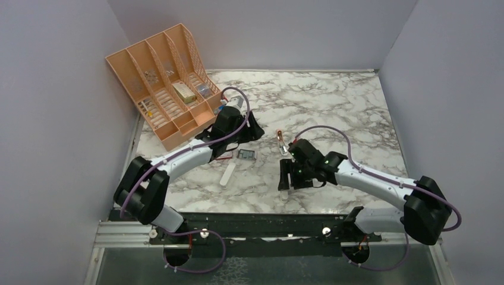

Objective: Load the staples into the stapler

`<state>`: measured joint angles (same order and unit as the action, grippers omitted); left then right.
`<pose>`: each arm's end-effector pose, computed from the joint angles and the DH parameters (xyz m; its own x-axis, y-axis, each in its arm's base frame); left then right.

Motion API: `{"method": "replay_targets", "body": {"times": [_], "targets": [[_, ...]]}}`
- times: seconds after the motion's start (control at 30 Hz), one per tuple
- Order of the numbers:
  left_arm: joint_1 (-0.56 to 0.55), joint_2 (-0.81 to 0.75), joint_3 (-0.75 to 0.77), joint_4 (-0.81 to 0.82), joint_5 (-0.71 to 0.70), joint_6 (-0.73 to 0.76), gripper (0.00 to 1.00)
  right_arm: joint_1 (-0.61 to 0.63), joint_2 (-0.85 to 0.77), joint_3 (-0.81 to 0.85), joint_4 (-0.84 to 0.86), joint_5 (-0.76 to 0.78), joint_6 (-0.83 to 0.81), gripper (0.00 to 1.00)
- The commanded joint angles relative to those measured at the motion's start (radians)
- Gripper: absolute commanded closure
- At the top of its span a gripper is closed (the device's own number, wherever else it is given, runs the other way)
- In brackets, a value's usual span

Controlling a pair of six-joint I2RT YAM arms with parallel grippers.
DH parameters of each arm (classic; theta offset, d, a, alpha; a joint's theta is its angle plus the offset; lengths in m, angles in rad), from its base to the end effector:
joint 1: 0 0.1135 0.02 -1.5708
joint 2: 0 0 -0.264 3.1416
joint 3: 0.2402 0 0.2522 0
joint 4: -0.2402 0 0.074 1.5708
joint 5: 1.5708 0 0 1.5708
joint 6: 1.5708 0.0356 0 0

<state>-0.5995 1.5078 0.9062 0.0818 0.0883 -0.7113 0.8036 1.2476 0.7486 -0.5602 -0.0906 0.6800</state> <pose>0.2742 -0.1912 0.2334 -0.7188 -0.2964 -0.6289 0.2059 0.7732 -0.5998 0.1598 0.1704 0.2038 -0.9407 -0.0734 -0.3311 -0.2008 0.9074 0.3692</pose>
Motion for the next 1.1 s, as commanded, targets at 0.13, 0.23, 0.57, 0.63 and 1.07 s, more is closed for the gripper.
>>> {"method": "replay_targets", "body": {"times": [0.13,0.23,0.57,0.63,1.07], "targets": [[0.0,-0.03,-0.042,-0.023,-0.091,0.035,0.33,0.045,0.008,-0.028,-0.073,-0.063,0.062,0.34],[0.0,-0.021,-0.061,-0.001,-0.07,0.018,0.33,0.048,0.046,-0.027,-0.057,-0.077,0.057,0.38],[0.008,-0.007,-0.085,0.037,-0.007,0.024,0.33,0.055,0.127,0.016,-0.068,-0.03,0.036,0.66],[0.027,0.0,-0.088,0.048,0.033,0.025,0.33,0.055,0.138,0.029,-0.089,-0.015,0.029,0.73],[0.05,0.004,-0.113,0.096,0.112,0.022,0.33,0.03,0.163,0.12,-0.144,0.242,0.046,0.76]]}}
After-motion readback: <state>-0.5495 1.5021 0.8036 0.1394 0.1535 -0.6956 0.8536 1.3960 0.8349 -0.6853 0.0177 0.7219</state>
